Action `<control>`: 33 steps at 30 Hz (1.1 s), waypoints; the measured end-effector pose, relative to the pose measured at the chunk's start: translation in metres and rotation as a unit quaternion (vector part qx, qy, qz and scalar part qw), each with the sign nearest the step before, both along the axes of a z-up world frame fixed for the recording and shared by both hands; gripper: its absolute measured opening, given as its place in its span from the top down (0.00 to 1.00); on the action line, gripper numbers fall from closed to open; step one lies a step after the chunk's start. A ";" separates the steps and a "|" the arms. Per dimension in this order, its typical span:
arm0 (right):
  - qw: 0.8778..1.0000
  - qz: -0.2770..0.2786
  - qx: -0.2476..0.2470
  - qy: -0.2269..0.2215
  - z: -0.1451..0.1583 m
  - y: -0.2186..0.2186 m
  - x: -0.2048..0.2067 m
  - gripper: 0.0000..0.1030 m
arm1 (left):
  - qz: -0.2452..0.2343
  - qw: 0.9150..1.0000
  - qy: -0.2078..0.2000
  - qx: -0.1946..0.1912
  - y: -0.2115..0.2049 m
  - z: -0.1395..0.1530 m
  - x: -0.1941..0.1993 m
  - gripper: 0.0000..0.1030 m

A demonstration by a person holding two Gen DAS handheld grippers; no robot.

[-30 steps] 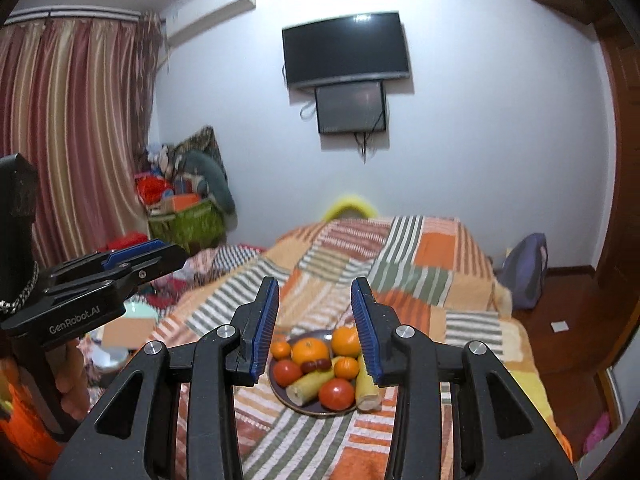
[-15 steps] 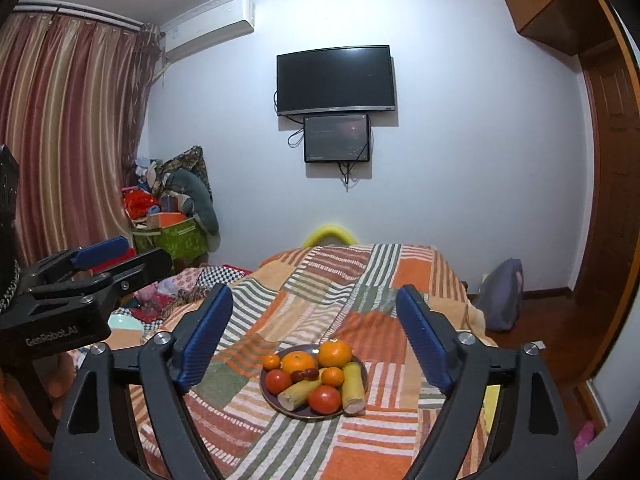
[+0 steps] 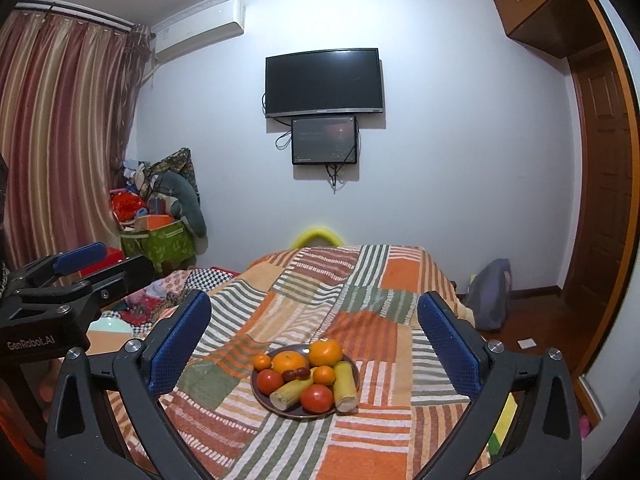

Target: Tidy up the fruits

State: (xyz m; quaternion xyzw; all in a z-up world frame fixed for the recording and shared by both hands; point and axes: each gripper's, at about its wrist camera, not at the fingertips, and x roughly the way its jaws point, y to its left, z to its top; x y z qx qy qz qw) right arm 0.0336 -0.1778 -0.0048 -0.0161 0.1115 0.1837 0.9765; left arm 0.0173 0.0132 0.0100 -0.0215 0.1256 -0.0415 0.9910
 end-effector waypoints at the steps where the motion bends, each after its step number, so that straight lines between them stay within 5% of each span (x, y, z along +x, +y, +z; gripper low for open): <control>1: 1.000 0.000 0.000 0.000 -0.001 0.000 -0.001 0.00 | 0.001 1.000 0.000 0.000 0.000 0.000 0.000 0.02; 33: 1.000 -0.003 0.013 -0.006 0.006 -0.009 -0.006 0.00 | 0.003 1.000 -0.003 0.003 -0.008 0.002 -0.005 0.00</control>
